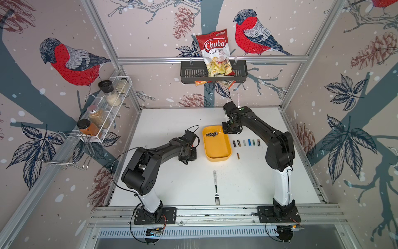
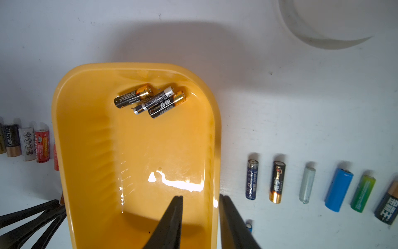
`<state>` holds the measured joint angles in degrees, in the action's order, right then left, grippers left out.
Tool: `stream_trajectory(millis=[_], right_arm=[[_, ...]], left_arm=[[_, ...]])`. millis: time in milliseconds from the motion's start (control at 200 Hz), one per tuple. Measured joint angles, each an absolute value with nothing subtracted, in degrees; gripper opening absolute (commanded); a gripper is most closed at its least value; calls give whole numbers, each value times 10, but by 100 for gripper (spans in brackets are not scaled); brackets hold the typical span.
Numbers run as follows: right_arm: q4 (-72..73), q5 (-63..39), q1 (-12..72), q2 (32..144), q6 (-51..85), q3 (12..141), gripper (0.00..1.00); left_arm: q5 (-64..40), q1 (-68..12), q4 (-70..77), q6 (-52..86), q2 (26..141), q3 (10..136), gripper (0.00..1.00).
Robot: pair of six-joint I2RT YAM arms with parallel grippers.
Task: Take the batteries out of the storage box
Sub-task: Place the battery at the center of the board.
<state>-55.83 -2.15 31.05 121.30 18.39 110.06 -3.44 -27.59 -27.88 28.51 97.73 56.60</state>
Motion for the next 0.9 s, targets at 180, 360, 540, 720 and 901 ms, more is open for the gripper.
stream_trajectory(millis=[180,360,540,720,901], right_arm=[[-559,-22,310,1213,184,1101,35],[-559,-22,310,1213,184,1100,35],[-559,-22,310,1213,184,1097,35],[-560,-22,309,1213,184,1095,35],[-560,-22,309,1213,184,1095,35]], left_arm=[[-35,-276,-277,285,981,566,21],[-41,-276,-277,285,982,566,16],[-41,-276,-277,285,982,566,19],[-41,-276,-277,285,983,566,27],[-41,-276,-277,285,983,566,30]])
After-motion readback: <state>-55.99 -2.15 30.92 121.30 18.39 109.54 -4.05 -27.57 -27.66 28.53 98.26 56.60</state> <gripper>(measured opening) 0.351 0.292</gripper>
